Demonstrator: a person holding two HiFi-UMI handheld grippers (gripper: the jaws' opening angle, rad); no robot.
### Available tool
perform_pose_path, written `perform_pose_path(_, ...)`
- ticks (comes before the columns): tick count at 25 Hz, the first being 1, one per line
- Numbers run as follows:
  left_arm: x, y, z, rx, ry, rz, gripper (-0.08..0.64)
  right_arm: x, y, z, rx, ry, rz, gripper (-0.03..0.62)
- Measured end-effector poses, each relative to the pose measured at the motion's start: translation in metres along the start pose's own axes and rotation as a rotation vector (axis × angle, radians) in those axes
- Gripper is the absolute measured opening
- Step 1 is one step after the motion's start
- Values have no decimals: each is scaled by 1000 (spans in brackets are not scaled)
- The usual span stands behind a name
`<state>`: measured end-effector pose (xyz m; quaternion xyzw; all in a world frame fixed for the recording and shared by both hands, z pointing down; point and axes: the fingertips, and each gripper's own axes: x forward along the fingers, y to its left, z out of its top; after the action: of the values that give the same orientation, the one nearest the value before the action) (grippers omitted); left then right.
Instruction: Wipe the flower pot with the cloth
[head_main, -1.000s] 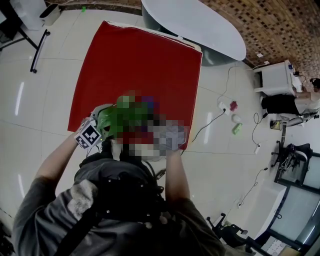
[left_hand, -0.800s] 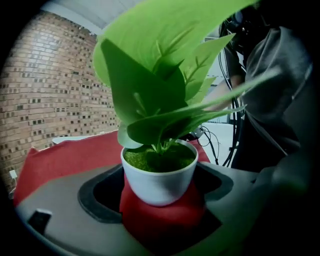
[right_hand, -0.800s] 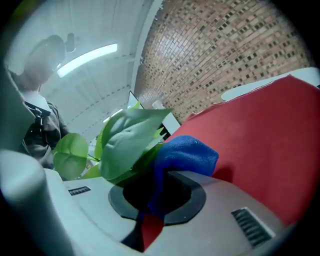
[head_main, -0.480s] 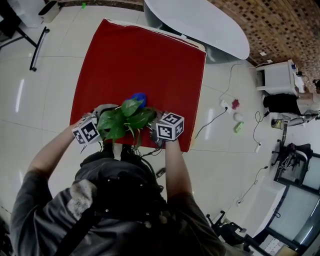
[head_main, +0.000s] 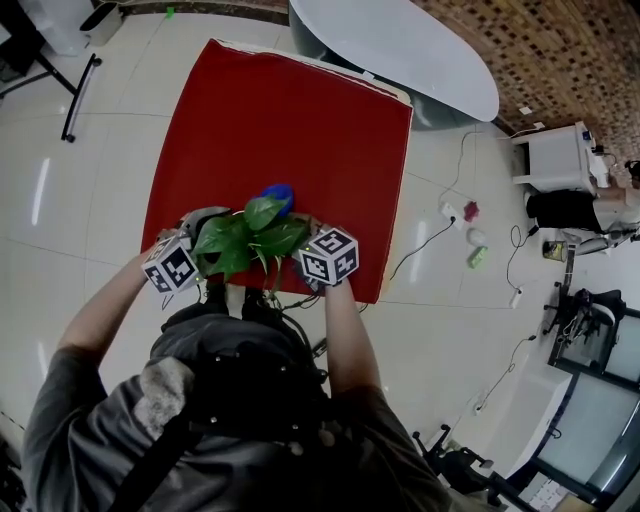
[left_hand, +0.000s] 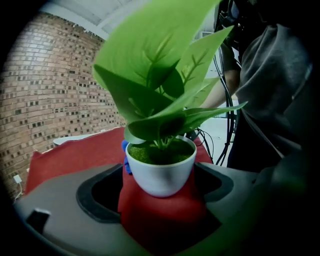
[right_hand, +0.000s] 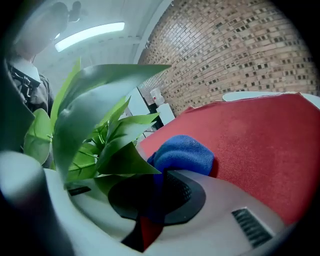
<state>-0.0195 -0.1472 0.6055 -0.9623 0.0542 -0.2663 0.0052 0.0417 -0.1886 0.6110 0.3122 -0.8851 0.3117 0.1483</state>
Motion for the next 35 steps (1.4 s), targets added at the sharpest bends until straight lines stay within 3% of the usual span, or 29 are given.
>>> perform_pose_path(4, -21, -4, -5, -108, -38, 95, 465, -3, -1, -2, 0, -4, -17, 61)
perform_pose_path(8, -35, -15, -9, -252, -81, 277, 465, -6, 1, -1, 2, -24, -38, 61)
perform_pose_path(12, -21, -23, 2, -347, -112, 452, 476, -6, 2, 0, -3, -25, -48, 61)
perform_pose_path(16, -2, -23, 21, -469, -157, 533, 476, -6, 3, 1, -4, -27, -49, 61)
perform_pose_path(19, 3, -15, 27, -517, -153, 591, 476, -6, 6, 1, -8, -27, -45, 61)
perform_pose_path(23, 4, -5, 24, -510, -114, 659, 476, -4, 6, -3, -11, -27, -37, 61)
perform_pose_path(26, 5, -3, 24, -488, -107, 659, 472, -5, 6, -5, -7, -26, -28, 61)
perform_pose_path(30, 1, -6, 25, -417, -122, 599, 472, -14, 8, -1, 3, -46, -39, 61)
perform_pose_path(35, 5, -10, 31, -269, -143, 394, 471, -53, 1, 28, -11, -112, -49, 61)
